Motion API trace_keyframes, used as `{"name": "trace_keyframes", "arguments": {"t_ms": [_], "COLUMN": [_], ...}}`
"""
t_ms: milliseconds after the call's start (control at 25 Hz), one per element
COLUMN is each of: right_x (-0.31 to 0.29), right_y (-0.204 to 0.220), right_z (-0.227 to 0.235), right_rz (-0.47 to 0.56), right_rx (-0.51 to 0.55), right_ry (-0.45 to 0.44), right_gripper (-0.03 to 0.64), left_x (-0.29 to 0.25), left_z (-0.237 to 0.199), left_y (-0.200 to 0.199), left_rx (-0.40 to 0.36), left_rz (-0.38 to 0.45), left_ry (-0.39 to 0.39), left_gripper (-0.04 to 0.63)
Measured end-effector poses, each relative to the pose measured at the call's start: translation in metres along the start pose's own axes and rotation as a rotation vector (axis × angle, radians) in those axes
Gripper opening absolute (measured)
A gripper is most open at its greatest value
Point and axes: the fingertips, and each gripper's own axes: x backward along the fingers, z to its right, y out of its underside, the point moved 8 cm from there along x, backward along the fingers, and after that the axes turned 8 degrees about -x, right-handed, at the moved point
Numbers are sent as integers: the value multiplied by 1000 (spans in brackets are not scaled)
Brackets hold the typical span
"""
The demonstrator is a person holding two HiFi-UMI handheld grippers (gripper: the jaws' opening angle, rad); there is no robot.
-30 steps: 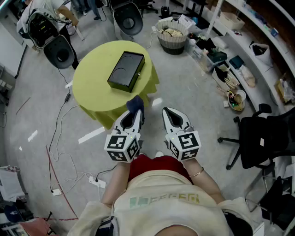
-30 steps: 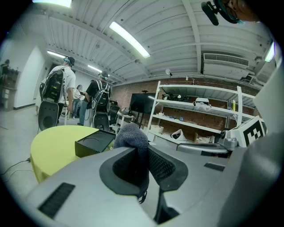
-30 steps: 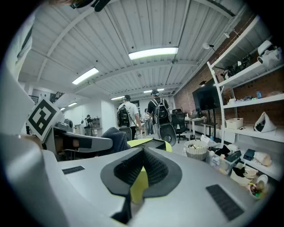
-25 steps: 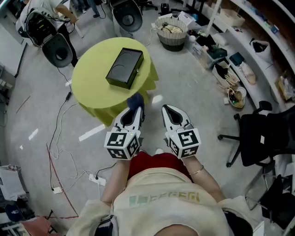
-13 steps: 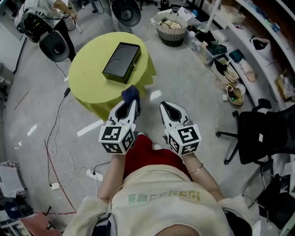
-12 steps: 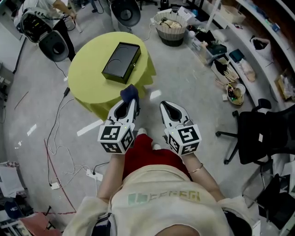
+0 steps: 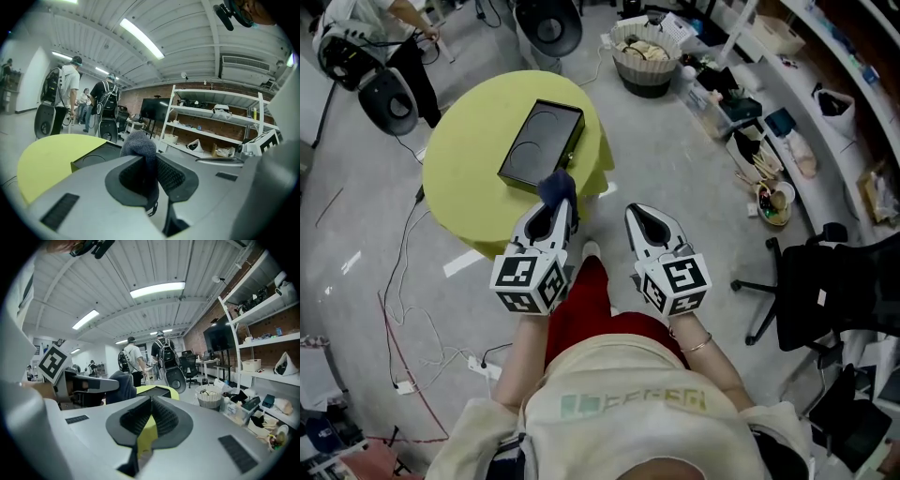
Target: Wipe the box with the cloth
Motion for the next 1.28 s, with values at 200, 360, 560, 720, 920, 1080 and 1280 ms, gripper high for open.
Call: {"name": "trace_keyframes", "arguments": {"t_ms": [200,360,560,720,920,1080,1280], "right_x": [-75,-132,-190,-219,-239,-267,-317], "right_y": [-33,-50,-67,-77,-82,-88,-99], "right_z": [16,25,34,33,39,49,69], "right_rz": [-20,-47,-78,-97,-130,-156,-183], "right_rx": [4,12,9,25,40,53,70], "right_ry": [-19,-43,-43,-53,-76,-122,-223], "right_gripper": [38,38,38,38,38,38,38], "left_x": [-53,-90,-121,-129,-136,-148,-169], "left_z": [-47,-83,-119,-138,-148,-156,-170], "left_y": [-28,-42,-57,-63,-66,-69,-70], "left_rx": [39,51,65,78,108,131,160], "left_rz": [2,-1,-5,-10,-11,-11,-38], "left_ry": [6,-7,-13,-23,-50,-98,-210], "left_gripper": [64,64,64,64,64,64,64]}}
